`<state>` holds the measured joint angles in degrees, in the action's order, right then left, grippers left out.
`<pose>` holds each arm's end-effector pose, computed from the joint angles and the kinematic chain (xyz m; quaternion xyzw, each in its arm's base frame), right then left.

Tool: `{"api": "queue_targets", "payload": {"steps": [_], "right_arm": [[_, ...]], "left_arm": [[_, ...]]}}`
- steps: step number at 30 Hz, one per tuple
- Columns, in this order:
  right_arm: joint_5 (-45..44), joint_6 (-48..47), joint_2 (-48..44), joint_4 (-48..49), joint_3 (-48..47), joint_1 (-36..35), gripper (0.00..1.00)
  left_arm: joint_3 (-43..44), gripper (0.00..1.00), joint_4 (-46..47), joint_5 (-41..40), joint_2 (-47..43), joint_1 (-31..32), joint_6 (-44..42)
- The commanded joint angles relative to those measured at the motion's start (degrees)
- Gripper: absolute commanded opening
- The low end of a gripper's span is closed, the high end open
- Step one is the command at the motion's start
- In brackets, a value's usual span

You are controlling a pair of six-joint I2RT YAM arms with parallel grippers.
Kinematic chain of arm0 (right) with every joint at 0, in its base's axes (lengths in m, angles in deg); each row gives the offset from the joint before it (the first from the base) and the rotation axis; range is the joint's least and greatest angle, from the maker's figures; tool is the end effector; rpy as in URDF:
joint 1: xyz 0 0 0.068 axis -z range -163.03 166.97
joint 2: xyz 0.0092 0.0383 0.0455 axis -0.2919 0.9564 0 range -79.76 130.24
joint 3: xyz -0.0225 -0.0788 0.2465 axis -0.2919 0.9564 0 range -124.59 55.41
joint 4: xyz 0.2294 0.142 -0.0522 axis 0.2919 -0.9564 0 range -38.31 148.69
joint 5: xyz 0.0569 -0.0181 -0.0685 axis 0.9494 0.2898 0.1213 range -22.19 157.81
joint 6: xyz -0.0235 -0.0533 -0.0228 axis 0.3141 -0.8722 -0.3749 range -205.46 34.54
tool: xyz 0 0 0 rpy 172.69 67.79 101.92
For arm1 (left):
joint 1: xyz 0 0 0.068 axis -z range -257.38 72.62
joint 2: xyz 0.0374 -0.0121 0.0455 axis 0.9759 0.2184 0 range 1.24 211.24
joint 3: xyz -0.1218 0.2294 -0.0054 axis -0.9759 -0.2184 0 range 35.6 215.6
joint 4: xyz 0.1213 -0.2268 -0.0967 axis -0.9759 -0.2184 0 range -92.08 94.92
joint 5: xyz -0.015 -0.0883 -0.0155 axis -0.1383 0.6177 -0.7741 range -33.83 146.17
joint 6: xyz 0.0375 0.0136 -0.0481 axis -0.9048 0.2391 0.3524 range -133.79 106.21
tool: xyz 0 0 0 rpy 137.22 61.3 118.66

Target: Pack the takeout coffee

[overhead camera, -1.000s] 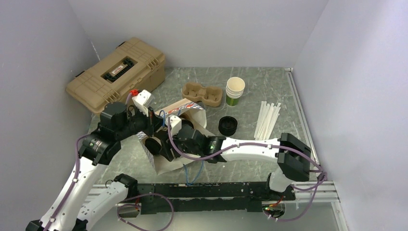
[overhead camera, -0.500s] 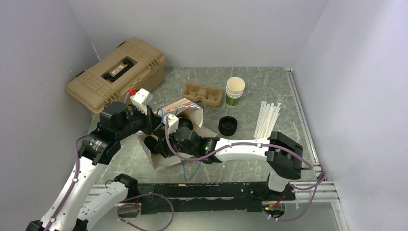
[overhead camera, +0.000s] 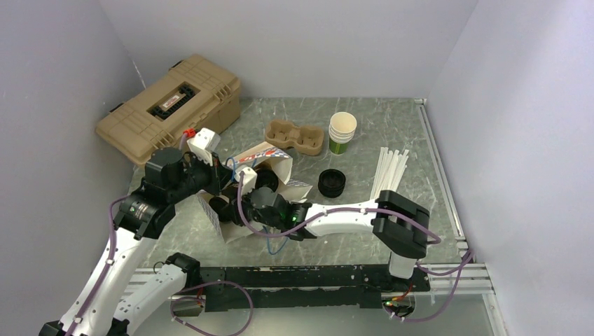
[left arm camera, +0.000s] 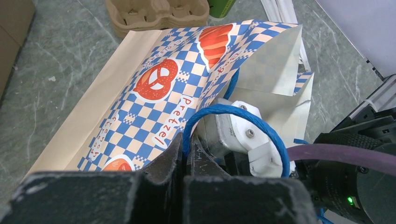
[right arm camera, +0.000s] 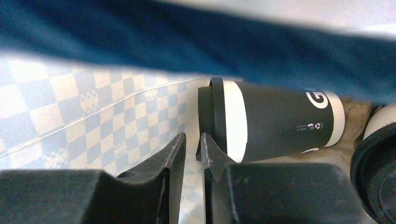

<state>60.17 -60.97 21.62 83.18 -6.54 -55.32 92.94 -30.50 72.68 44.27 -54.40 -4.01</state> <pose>0.1351 0.4028 0.2095 -0.2835 0.7398 0.4194 0.4431 0.1648 -0.0846 0.3636 0.1745 0.8013 -0.2715 0.5037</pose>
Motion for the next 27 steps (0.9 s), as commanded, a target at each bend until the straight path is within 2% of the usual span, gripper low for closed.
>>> {"api": "queue_targets", "payload": {"steps": [1, 4, 5, 12, 22, 26, 27], "right_arm": [[1.66, -1.01, 2.11, 0.99, -0.82, -1.21, 0.17], [1.07, -1.18, 1.28, 1.2, -0.09, -1.43, 0.01], [0.74, -1.19, 0.71, 1.11, 0.21, -1.51, 0.0], [-1.06, -1.54, -6.72, 3.73, 4.46, -2.13, 0.0], [-2.42, -2.31, -22.97, 12.64, 16.33, -2.89, 0.0], [-1.86, -2.79, -25.41, 12.01, 17.64, -3.03, 0.0], [-1.48, -2.94, -25.03, 11.29, 17.35, -3.07, 0.03]], "left_arm": [[0.89, 0.0, 0.54, 7.48, 0.11, 1.27, 2.77], [0.82, 0.0, 0.35, 6.97, 0.04, 1.28, 2.67], [0.84, 0.0, 0.22, 6.71, 0.04, 1.28, 2.63], [0.44, 0.0, -1.45, 2.62, -1.31, 1.28, 1.02], [-1.62, 0.0, -2.25, -1.18, -5.77, 1.28, 0.11], [-2.39, 0.0, -1.54, -1.31, -6.37, 1.28, 1.32], [-2.51, 0.0, -1.17, -1.31, -6.37, 1.28, 1.87]]}}
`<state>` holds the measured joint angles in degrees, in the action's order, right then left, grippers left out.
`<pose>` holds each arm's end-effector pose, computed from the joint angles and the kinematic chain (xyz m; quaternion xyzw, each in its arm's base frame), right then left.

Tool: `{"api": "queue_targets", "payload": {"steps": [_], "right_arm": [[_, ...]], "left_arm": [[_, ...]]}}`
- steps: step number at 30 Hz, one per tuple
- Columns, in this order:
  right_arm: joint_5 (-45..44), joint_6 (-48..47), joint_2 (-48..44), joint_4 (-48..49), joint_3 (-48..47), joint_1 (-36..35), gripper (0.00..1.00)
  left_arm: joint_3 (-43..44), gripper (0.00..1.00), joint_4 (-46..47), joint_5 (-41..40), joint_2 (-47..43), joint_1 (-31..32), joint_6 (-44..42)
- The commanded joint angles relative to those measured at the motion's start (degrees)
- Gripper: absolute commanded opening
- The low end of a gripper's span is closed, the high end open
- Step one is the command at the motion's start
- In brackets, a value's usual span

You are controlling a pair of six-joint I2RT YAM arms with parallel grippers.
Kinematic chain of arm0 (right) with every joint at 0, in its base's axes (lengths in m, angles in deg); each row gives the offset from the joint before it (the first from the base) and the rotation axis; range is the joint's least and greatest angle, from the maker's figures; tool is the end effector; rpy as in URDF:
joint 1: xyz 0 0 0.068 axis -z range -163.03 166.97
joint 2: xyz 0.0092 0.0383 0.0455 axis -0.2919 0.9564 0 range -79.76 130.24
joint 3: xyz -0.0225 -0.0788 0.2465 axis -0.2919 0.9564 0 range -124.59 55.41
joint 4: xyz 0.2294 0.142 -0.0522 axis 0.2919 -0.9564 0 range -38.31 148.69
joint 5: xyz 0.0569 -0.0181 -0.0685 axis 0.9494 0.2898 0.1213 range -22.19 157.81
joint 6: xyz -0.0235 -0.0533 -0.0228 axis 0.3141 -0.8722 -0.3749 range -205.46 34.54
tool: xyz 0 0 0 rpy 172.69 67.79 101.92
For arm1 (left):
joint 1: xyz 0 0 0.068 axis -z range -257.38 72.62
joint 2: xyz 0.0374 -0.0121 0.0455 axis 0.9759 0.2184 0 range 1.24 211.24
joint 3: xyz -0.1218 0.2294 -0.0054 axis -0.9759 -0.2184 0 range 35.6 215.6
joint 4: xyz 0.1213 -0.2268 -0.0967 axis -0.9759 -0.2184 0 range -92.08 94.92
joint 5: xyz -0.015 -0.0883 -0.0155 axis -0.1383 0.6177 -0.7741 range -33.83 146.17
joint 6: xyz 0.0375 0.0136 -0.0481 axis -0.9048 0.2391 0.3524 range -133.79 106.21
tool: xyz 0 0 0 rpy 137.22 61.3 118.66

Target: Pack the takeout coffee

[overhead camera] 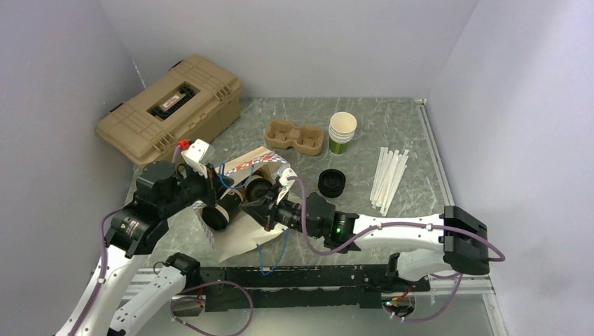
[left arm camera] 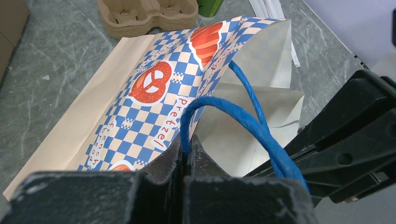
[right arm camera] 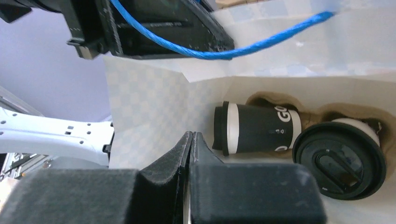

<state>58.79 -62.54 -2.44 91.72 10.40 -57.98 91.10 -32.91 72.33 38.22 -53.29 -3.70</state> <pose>0.0947 0.3237 0.2715 -0.2570 0.6540 0.4985 0.5076 0.1402 -0.0772 0.3639 0.1792 0.7916 -0.2780 0.5138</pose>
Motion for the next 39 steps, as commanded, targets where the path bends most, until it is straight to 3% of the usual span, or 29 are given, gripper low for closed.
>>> {"api": "queue_targets", "payload": {"steps": [1, 4, 15, 22, 33, 39], "right_arm": [[0.08, -1.38, -0.5, 2.78, 0.42, -0.56, 0.09], [0.08, -0.44, 2.04, 5.6, 1.59, -1.25, 0.33], [0.24, 1.37, 15.17, 7.39, -4.29, -2.21, 0.44], [2.7, 2.45, 19.7, 8.79, -7.4, -2.21, 0.57], [1.28, 2.42, 26.34, 9.47, -12.47, -2.21, 0.58], [-0.22, 1.8, 28.03, 10.56, -12.72, -2.21, 0.49]], "left_arm": [[-0.67, 0.0, 1.59, -1.19, -0.32, 0.16, 2.26], [-0.51, 0.0, 2.49, -1.55, -0.07, 0.16, 4.61], [0.38, 0.0, 2.46, -3.4, 2.22, 0.16, 12.18], [0.47, 0.0, 3.19, -2.46, 2.39, 0.16, 14.83], [2.29, 0.0, 1.96, -1.63, 3.02, 0.16, 16.46], [3.03, 0.0, 0.32, -1.73, 3.17, 0.16, 16.19]]}}
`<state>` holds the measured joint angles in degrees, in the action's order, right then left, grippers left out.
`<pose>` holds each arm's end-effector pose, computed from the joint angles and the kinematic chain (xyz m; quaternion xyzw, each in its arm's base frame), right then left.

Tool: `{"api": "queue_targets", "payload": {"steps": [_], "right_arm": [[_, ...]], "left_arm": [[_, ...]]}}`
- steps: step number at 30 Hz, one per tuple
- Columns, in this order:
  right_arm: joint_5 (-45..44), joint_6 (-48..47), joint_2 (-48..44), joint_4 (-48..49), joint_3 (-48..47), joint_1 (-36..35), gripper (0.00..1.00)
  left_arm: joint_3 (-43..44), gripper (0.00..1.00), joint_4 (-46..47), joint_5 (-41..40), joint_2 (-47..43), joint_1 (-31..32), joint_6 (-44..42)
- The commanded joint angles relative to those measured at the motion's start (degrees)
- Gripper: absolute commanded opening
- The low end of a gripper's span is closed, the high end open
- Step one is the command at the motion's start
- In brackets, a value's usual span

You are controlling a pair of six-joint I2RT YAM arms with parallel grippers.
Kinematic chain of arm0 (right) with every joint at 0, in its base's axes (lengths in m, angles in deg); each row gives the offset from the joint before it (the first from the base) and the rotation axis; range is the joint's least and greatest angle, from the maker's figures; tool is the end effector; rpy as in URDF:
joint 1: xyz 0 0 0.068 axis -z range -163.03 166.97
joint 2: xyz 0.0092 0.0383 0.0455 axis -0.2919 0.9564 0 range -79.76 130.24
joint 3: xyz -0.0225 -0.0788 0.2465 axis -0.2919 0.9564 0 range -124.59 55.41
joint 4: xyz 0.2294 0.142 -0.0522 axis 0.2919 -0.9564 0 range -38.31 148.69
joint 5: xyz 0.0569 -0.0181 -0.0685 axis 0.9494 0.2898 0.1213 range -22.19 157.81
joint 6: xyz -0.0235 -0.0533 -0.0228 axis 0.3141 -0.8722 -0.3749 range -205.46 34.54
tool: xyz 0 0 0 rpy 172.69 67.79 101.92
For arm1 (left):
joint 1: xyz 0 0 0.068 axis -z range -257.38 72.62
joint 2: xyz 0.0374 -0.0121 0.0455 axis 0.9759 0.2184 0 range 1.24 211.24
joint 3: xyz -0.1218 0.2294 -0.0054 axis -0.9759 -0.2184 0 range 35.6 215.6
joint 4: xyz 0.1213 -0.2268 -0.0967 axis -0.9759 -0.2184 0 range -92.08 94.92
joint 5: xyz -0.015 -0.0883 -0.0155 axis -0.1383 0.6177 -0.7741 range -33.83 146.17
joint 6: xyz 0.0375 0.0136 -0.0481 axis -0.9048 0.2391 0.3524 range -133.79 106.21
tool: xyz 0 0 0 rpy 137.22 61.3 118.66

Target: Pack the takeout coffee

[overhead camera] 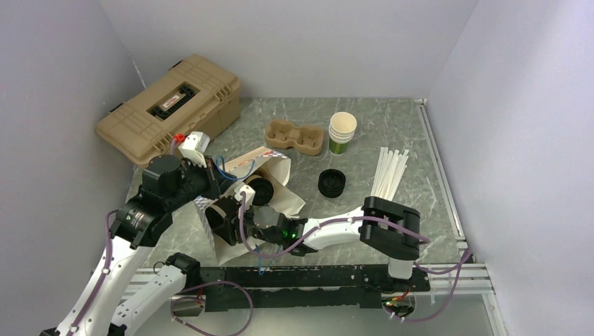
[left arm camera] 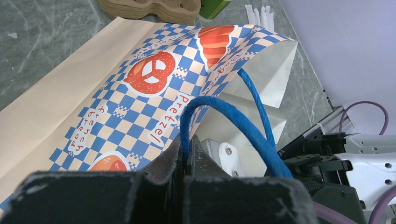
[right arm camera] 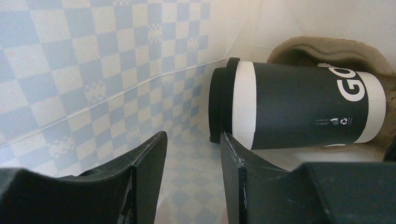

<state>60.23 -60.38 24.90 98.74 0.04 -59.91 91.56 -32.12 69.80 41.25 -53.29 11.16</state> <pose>0.1008 0.4052 0.1790 -0.2936 0.7024 0.4706 0.4461 0.1534 -0.0809 0.3603 0.0610 0.8192 -0.3222 0.4705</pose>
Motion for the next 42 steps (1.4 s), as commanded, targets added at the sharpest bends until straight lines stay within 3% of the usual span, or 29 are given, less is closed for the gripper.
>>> {"api": "queue_targets", "payload": {"steps": [1, 6, 12, 15, 26, 30, 36, 42], "right_arm": [[-1.72, -0.38, 0.78, 3.61, -2.32, -0.29, 0.47], [-2.58, -0.76, 1.6, 3.55, -2.36, -0.29, 0.38], [-3.54, -1.79, 2.06, 2.89, -2.8, -0.29, 0.16], [-4.29, -2.26, 1.48, 2.46, -2.61, -0.29, 0.0], [-4.39, -2.92, -6.11, 4.64, 3.08, -0.29, 0.0], [-5.23, -3.31, -8.9, 4.98, 4.2, -0.29, 0.32], [-4.32, -3.4, -6.64, 4.11, 2.34, -0.29, 0.48], [-3.27, -3.23, -2.43, 3.76, -0.17, -0.24, 0.49]], "left_arm": [[2.56, 0.0, -0.56, 0.79, -0.05, 0.16, 1.33], [2.52, 0.0, -0.72, 1.01, -0.38, 0.16, 1.46], [2.84, 0.0, -0.98, 1.7, -0.72, 0.16, 2.03], [3.12, 0.0, -1.74, 1.67, -1.12, 0.12, 2.03], [3.01, 0.0, -5.41, -1.09, -3.64, 0.16, -0.09], [3.09, 0.0, -5.94, -1.32, -3.85, 0.16, -0.17], [3.25, 0.0, -5.77, -0.68, -3.75, 0.16, 0.4], [3.53, 0.0, -5.36, 0.36, -3.55, 0.16, 1.21]]}}
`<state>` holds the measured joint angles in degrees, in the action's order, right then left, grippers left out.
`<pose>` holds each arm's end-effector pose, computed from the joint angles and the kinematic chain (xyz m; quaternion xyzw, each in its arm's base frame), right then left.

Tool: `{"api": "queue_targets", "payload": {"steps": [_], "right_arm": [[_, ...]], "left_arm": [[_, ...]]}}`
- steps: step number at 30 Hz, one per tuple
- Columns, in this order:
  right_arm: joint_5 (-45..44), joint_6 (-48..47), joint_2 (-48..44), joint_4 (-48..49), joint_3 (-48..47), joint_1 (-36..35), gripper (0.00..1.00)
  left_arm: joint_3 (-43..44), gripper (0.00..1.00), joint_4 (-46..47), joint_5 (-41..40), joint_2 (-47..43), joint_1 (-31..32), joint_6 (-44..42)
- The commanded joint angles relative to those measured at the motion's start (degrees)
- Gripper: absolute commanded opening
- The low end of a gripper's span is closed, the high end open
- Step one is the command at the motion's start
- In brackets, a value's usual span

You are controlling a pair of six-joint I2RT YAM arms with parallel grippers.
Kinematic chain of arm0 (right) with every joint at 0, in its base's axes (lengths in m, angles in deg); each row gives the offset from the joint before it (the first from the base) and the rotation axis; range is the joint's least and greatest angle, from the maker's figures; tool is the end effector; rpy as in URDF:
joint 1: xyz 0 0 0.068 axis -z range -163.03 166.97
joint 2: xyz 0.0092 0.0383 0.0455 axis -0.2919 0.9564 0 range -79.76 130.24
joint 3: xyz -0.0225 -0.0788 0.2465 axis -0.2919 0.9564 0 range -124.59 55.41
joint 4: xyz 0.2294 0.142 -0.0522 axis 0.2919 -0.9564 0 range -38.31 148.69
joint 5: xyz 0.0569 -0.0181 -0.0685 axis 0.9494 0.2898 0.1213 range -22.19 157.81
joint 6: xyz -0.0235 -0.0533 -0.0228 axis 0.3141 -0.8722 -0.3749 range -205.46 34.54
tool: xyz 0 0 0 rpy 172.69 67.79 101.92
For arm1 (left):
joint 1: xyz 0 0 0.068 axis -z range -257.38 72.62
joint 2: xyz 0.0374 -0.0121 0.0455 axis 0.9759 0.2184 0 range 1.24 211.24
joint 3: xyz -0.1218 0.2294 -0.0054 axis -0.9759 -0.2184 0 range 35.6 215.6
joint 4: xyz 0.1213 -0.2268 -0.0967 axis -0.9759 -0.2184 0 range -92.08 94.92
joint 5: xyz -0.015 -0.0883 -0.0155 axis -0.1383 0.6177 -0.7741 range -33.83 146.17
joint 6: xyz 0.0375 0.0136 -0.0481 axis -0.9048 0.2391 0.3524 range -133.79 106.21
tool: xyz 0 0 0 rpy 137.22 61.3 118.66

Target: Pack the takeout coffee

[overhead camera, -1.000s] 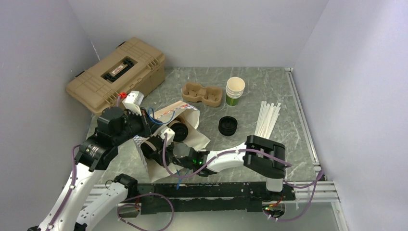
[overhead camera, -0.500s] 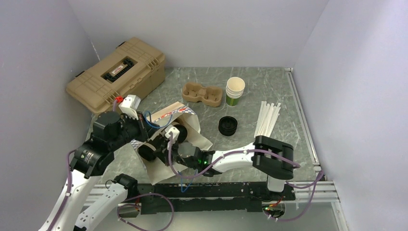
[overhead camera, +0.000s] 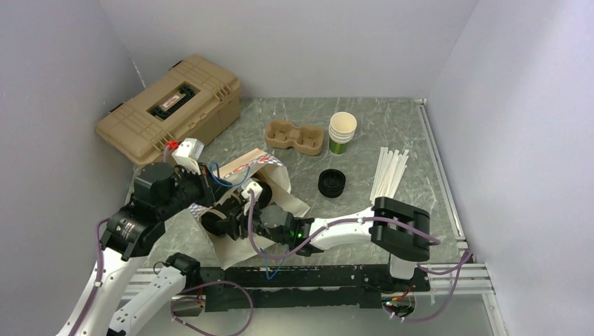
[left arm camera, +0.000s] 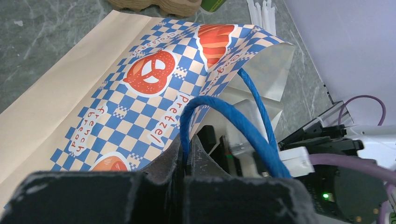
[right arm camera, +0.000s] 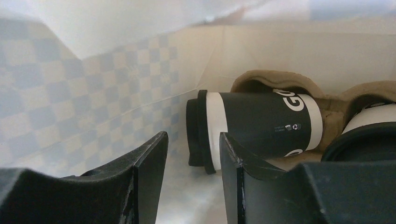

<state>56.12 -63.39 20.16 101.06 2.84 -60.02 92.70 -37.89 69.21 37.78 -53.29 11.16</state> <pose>0.1000 0.3905 0.1998 -0.2772 0.6824 0.4627 0.4934 0.1341 -0.0717 0.3644 0.0571 0.8253 -0.3157 0.4647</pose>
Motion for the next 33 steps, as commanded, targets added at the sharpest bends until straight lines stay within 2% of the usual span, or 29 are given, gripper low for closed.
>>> {"api": "queue_targets", "payload": {"steps": [1, 8, 22, 33], "right_arm": [[1.05, -0.18, 2.77, 1.42, -3.3, -0.11, 0.48], [1.6, -0.18, 4.71, 1.31, -4.8, 0.25, 0.42], [1.97, -0.16, 7.61, 0.82, -6.04, 0.86, 0.36], [1.83, -0.62, 6.71, 1.49, -5.05, 0.87, 0.06]], "left_arm": [[2.4, 0.0, 0.44, 1.08, -0.04, 0.16, 1.3], [2.85, 0.0, 0.26, 1.85, 0.2, 0.16, 1.74], [3.19, 0.0, -0.15, 2.08, 0.35, 0.16, 1.95], [3.1, 0.0, -0.09, 1.82, 0.34, 0.16, 1.86]]}}
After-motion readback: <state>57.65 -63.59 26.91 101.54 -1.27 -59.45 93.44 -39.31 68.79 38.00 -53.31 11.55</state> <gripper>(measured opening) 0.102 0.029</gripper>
